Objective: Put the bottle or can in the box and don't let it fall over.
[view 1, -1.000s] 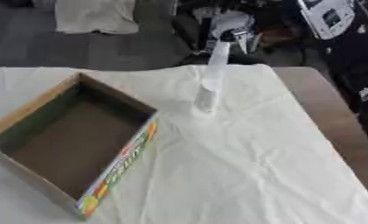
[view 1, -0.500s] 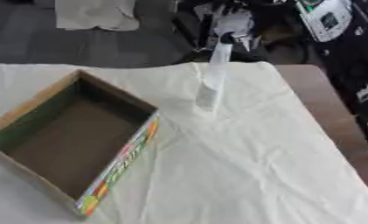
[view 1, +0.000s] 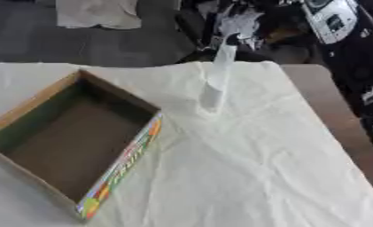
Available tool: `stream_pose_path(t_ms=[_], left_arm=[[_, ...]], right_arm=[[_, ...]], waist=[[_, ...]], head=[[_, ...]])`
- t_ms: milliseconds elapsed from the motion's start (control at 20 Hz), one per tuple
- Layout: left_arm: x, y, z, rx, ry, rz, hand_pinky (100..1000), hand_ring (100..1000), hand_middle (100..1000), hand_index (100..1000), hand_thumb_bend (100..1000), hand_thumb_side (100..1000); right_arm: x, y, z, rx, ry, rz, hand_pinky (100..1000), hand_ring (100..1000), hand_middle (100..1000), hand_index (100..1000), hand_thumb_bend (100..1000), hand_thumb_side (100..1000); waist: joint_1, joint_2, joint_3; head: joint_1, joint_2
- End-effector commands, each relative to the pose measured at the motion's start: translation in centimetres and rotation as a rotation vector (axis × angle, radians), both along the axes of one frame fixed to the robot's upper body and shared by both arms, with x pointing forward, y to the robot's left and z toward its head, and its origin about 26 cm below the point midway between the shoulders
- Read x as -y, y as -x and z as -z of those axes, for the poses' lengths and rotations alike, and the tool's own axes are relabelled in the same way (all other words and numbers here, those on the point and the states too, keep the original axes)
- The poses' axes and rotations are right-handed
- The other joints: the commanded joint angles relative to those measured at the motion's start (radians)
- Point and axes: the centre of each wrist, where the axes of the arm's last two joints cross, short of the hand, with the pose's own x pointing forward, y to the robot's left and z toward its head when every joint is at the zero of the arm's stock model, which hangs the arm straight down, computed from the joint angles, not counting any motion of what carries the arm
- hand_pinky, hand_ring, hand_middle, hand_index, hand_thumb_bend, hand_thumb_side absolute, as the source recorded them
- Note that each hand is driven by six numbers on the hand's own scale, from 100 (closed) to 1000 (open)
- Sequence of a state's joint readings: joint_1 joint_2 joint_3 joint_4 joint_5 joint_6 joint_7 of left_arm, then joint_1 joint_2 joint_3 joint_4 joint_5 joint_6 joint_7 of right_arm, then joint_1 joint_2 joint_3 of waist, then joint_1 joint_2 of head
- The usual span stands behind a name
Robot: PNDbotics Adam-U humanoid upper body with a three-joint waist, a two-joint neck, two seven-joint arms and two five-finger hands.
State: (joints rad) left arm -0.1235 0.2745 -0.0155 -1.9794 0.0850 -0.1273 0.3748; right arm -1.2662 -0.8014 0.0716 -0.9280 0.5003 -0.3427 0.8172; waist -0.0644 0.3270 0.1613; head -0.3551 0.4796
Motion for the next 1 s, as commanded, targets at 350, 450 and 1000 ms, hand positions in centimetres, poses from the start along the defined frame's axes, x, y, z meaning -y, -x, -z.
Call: stream_pose_path(t_ms=[350, 450, 1000], left_arm=[[0.0, 0.2, -0.7, 0.02, -0.024, 0.008, 940, 561, 703, 603, 176, 866], [0.0, 0.2, -0.7, 0.018, -0.025, 0.008, 940, 561, 703, 603, 176, 866], [0.0, 0.2, -0.7, 0.018, -0.025, 0.012, 941, 561, 702, 603, 177, 867]], right_arm=[[1.3, 1.0, -1.6, 0.05, -0.014, 0.021, 886, 852, 936, 874, 403, 415], [1.5, 1.1, -1.6, 0.047, -0.017, 0.023, 883, 846, 929, 870, 393, 406], [2.1, 1.2, -1.7, 0.042, -0.025, 0.071, 871, 821, 898, 844, 359, 210]], waist=[[-0.001, -0.014, -0.001], [-0.002, -0.014, -0.001], [-0.007, -0.015, -0.003]], head=[[0.005, -0.009], [0.004, -0.008], [0.005, -0.007]])
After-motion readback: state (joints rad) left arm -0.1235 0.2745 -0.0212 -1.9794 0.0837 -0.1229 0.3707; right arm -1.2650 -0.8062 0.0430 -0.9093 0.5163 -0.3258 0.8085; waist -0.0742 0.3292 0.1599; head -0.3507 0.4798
